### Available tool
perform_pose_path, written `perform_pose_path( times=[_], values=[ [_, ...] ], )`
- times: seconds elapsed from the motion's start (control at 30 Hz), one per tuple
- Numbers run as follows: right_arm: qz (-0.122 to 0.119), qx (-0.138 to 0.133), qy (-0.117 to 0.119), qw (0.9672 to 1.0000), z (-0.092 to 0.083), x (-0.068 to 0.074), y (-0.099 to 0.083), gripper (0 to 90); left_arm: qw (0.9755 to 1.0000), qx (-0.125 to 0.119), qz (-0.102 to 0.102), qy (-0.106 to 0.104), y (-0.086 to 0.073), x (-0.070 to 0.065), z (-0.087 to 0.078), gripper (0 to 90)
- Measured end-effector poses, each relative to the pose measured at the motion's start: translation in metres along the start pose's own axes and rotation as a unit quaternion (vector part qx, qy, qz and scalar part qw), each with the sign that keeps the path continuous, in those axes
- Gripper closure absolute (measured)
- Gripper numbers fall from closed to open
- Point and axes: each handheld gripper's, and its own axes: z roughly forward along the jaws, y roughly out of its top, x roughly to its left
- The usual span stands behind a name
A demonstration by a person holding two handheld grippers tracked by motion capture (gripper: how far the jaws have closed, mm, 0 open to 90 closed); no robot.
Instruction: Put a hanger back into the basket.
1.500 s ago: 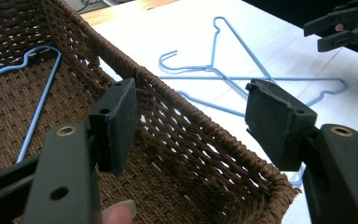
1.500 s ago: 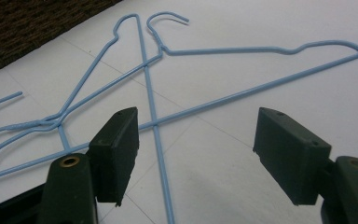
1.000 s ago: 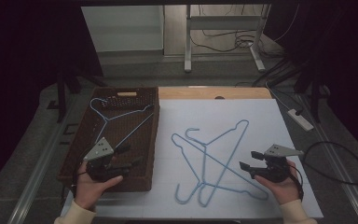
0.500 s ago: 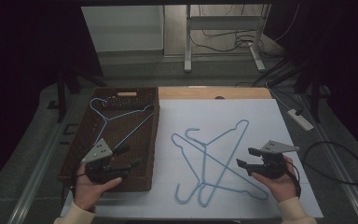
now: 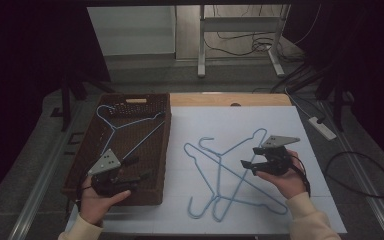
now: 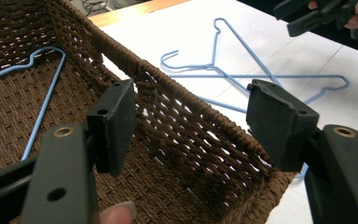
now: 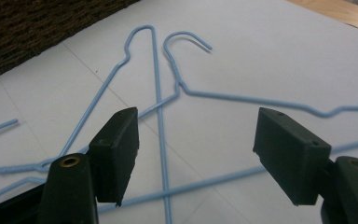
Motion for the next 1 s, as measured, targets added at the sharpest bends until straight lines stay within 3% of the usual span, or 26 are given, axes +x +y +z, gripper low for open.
perform_pose_path(
  times=[0.27,0.37,0.7,1.0],
  values=[
    [-0.014,0.032,0.016,0.9992,0.021,-0.001,0.022,31.0,1.0,0.005,0.002,0.0,0.0,-0.002,0.003,34.3],
    [-0.007,0.036,0.03,0.9989,0.028,-0.003,0.027,31.0,0.9999,0.01,0.005,-0.002,0.0,-0.002,0.003,34.9],
    [-0.015,0.063,0.037,0.9972,0.054,-0.002,0.043,30.5,1.0,0.008,0.001,-0.002,-0.001,0.0,0.002,34.4],
    [-0.031,0.1,0.043,0.9936,0.083,0.0,0.053,30.3,0.9999,0.013,0.0,-0.003,-0.002,0.0,0.004,34.4]
  ],
)
